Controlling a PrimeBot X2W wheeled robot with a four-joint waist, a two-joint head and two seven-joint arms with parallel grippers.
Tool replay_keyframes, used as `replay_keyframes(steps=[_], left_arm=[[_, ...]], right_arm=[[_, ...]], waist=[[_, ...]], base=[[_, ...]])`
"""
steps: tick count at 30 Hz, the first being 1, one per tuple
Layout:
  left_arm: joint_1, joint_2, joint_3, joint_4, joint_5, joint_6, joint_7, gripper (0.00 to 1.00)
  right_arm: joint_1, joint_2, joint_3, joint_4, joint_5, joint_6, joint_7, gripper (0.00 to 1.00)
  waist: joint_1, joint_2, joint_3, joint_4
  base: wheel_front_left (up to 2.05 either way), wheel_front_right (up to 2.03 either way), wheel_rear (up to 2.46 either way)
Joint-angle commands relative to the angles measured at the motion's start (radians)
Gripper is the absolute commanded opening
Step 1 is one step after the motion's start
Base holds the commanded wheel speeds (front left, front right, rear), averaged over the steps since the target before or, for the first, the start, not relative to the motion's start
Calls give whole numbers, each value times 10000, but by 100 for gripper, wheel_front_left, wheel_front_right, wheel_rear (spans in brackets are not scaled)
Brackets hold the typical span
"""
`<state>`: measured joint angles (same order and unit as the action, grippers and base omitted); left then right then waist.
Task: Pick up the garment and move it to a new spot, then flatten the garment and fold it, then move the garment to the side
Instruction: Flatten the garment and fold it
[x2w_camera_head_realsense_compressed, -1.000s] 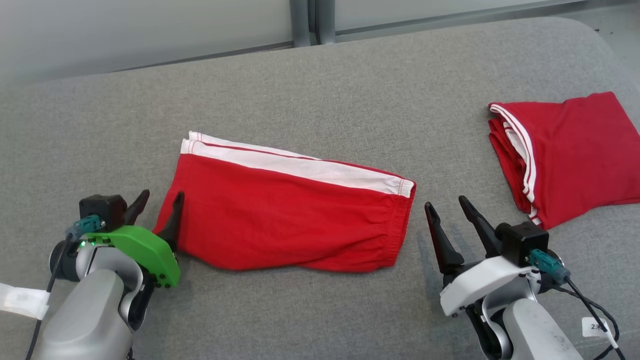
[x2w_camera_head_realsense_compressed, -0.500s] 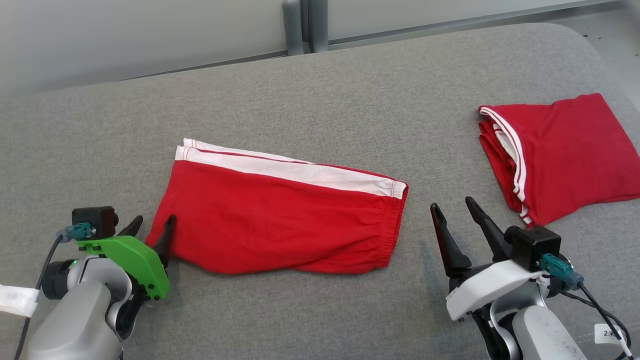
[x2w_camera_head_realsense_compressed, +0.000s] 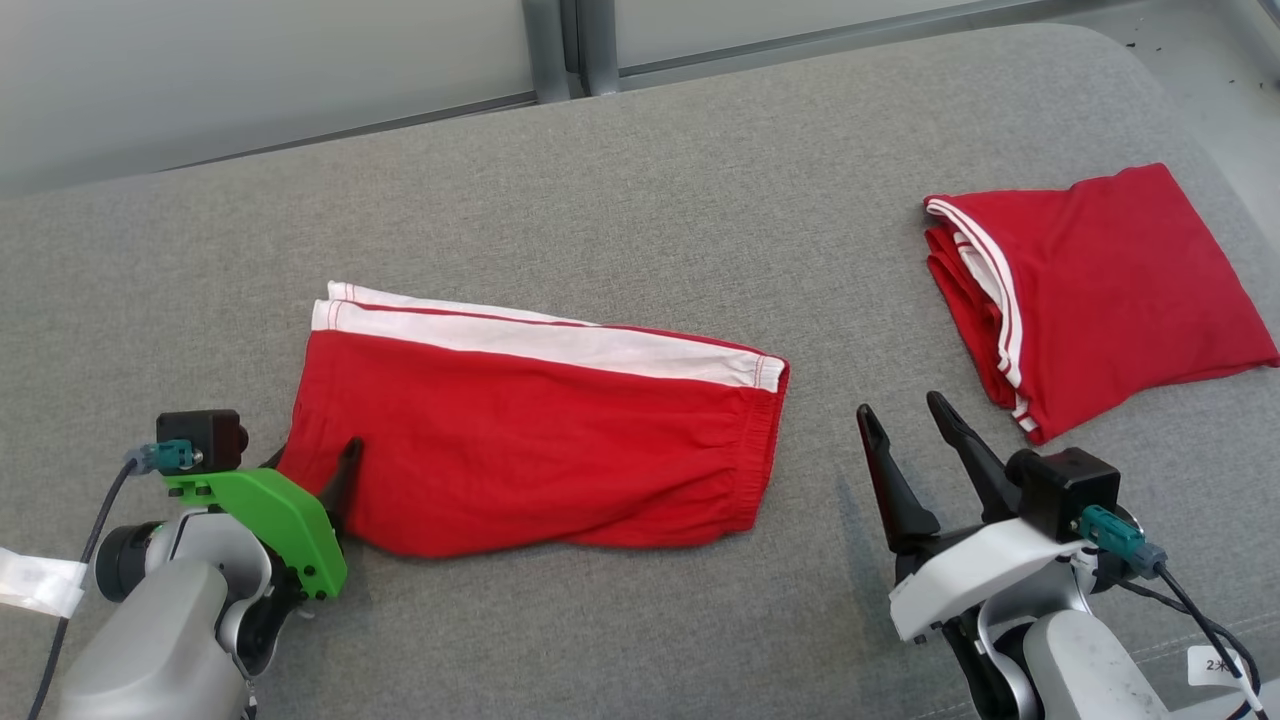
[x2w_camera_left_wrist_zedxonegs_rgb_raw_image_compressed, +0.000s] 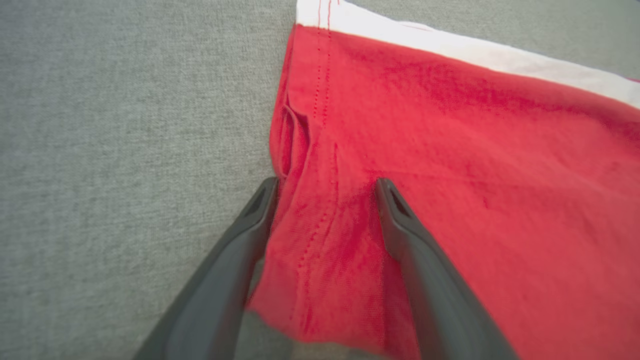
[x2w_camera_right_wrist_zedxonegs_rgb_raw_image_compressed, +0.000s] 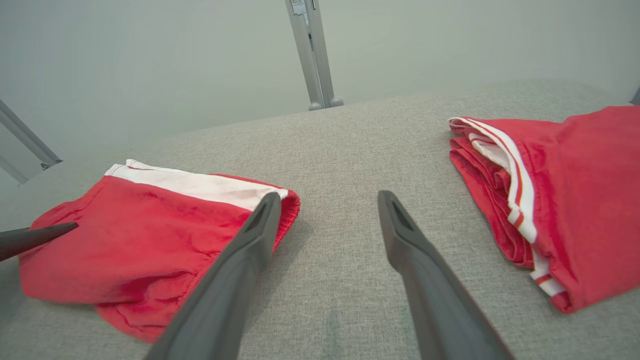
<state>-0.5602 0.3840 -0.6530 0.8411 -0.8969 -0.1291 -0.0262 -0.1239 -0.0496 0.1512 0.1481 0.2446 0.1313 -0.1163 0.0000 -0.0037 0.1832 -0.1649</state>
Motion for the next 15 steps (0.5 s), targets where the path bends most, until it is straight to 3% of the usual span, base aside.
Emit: replay_keyframes(steps=[1,2,3,15], left_arm=[[-58,31,-69,-7,-140,-15,58,29],[-53,30,-89,3,-180,-15,37,18],[-46,33,-99,11,-241,-15,5,0],[648,-156,230,103,-904,-15,-927,0]], right_arm=[[21,-23,30,-32,61,-11,-32,100],[20,-23,34,-25,65,-11,-49,100],[20,-23,38,-15,68,-11,-70,100],[223,-23,-41,84,64,-11,-161,100]], waist=[[0,37,-18,-18],[0,37,-31,-24],[0,37,-46,-27],[0,37,-484,272]], base=[[0,0,0],[0,0,0],[0,0,0],[0,0,0]])
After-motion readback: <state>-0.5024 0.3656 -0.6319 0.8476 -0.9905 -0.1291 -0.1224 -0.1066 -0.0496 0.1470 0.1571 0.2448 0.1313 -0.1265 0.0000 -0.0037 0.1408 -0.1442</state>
